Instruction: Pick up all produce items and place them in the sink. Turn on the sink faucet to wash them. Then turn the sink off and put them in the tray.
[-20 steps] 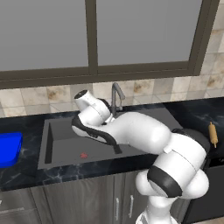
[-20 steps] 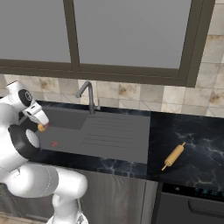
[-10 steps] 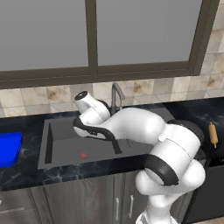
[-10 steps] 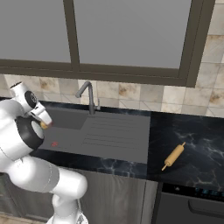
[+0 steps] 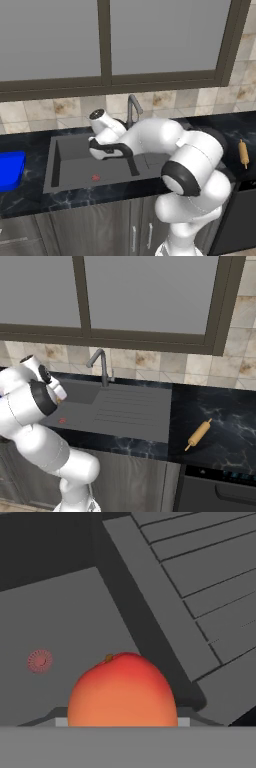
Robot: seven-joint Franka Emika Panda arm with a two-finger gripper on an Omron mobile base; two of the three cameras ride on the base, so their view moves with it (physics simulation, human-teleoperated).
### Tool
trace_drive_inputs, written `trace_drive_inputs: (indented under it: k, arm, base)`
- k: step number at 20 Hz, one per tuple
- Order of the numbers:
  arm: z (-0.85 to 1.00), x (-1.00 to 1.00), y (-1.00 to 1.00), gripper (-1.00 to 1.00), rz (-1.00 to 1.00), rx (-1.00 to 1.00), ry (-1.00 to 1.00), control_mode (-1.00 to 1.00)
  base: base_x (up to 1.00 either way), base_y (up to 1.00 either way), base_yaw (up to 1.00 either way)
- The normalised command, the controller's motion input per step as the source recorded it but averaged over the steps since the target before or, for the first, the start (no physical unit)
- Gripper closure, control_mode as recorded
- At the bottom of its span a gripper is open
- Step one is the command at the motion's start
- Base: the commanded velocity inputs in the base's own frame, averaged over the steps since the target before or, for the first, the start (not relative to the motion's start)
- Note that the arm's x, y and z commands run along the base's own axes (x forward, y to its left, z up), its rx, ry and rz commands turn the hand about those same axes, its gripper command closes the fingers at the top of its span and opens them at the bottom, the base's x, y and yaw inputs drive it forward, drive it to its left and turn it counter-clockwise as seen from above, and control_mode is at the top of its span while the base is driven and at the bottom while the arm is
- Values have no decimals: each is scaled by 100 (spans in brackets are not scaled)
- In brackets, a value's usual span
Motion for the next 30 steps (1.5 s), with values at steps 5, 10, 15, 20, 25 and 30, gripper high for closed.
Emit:
trace_drive_inputs:
  k: [5,10,15,20,25,30]
  arm:
    - [-29,46,0,100,12,5,0,-100]
    - [-38,44,0,100,10,4,0,-100]
    - [-32,40,1,100,6,5,0,-100]
    - [-26,30,3,100,2,2,2,-100]
    - [-14,17,2,100,0,0,11,-100]
    - [-11,31,4,100,0,0,10,-100]
  base:
    - [0,0,0]
    - [0,0,0]
    - [0,0,0]
    - [0,0,0]
    - [0,0,0]
    - [0,0,0]
